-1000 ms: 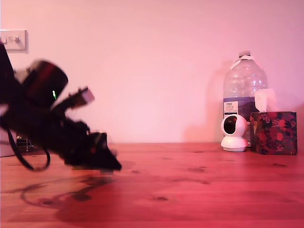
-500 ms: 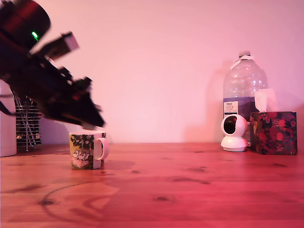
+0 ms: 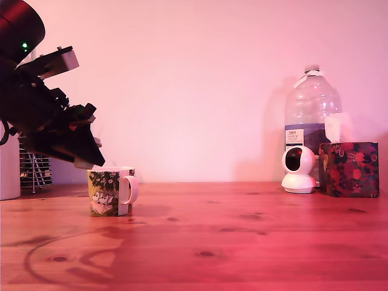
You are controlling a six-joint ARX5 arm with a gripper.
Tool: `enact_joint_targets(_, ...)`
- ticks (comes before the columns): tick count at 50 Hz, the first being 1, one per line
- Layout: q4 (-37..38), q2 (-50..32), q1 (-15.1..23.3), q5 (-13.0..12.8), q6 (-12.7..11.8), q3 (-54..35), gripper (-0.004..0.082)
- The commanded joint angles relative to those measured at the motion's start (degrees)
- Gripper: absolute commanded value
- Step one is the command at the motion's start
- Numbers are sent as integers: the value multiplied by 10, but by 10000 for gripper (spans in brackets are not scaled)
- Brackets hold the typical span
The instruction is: Pick up the coffee capsules from the table one by one and drop them inside the nearest coffee cup
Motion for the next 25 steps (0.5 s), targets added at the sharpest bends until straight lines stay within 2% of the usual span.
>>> enact_joint_targets(1, -4, 5, 9, 1, -9, 32, 199)
enact_joint_targets(13, -70, 56, 31, 8, -10, 128, 199)
enact_joint_targets(25, -123, 138, 31, 10, -10, 224, 199)
